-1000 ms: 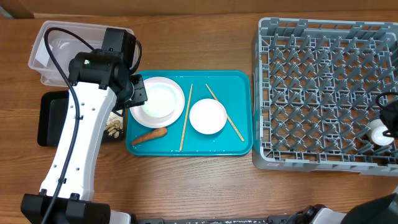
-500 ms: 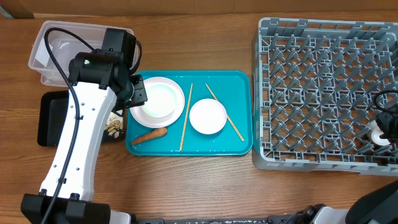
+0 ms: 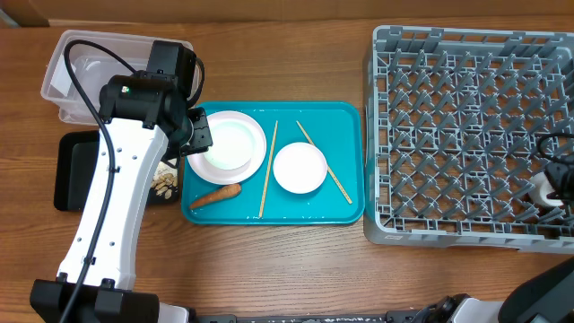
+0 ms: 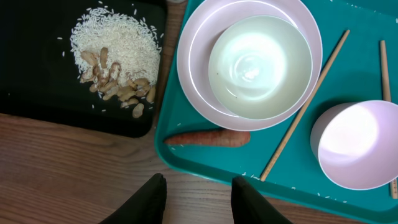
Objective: Sort waste into correct bins and load items into the dishwasher
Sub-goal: 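Lower the cup into the dish rack with the right gripper, then move the right gripper to the white bowl on the teal tray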
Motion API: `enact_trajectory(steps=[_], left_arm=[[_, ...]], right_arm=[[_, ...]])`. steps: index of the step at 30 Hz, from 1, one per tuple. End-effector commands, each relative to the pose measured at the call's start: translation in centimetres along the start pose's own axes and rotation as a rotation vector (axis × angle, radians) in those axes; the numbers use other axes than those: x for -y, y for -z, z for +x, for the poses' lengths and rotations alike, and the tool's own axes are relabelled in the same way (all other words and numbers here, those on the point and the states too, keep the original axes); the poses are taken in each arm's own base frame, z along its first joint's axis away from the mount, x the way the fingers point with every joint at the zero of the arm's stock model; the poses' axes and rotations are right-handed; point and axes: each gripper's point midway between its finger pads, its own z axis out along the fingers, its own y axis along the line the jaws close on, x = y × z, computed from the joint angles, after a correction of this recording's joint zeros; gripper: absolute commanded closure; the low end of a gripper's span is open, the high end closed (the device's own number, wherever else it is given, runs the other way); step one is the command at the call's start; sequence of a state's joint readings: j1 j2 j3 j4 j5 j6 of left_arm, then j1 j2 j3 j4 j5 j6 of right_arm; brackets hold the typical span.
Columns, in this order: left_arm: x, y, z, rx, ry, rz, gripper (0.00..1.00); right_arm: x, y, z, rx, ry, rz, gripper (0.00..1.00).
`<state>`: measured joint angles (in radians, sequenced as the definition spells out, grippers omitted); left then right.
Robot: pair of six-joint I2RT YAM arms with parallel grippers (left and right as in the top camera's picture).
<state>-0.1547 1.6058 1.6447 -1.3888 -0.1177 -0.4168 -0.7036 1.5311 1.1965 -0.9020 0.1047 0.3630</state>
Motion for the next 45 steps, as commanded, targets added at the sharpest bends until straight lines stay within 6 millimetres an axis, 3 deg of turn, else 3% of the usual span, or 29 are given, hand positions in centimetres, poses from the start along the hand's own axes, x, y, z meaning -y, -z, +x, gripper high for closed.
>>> enact_trajectory(steps=[1,9,14,19,32,34,38,40,45], left_arm=[[-0.4,0.4,-0.3,0.017,0.015,-0.016,0.62],[-0.5,0.4,-0.2,0.014,0.014,-0.017,0.63],[-0.5,0.4,-0.2,0.012,0.008,-0.019,0.62],[-0.5,0.4,-0.2,0.013,0.007,-0.018,0.63],[-0.5,0.4,-0.2,0.013,0.006,-0.018,0.62],[-0.5,0.4,-0.2,0.014,0.006,-0.018,0.63],[-0.5,0.4,-0.2,0.014,0.006,-0.018,0.63],[-0.5,0.4,-0.2,0.012,0.006,-0.018,0.62],[-0.5,0.4,-0.1,0.007,0.006,-0.02,0.63]], right_arm=[[0.3,-0.2,-1.4,0.061,-0.013,0.03,0.85],[-0.7,-0.1,-1.3,0.042,-0.011,-0.02,0.82],[-0.8,2.5,-1.6,0.039,-0.011,-0.033,0.82],[0.8,4.5,-0.3,0.015,-0.008,0.025,0.82],[2.0,-0.3,2.8,-0.084,-0.023,0.085,0.82],[1.7,-0.5,2.3,-0.058,-0.025,0.074,0.82],[0.2,-0.6,-1.2,0.08,-0.042,0.007,0.81],[-0.7,-0.3,-2.9,0.151,-0.05,-0.029,0.75],[-0.9,-0.4,-2.5,0.132,-0.047,-0.041,0.74]])
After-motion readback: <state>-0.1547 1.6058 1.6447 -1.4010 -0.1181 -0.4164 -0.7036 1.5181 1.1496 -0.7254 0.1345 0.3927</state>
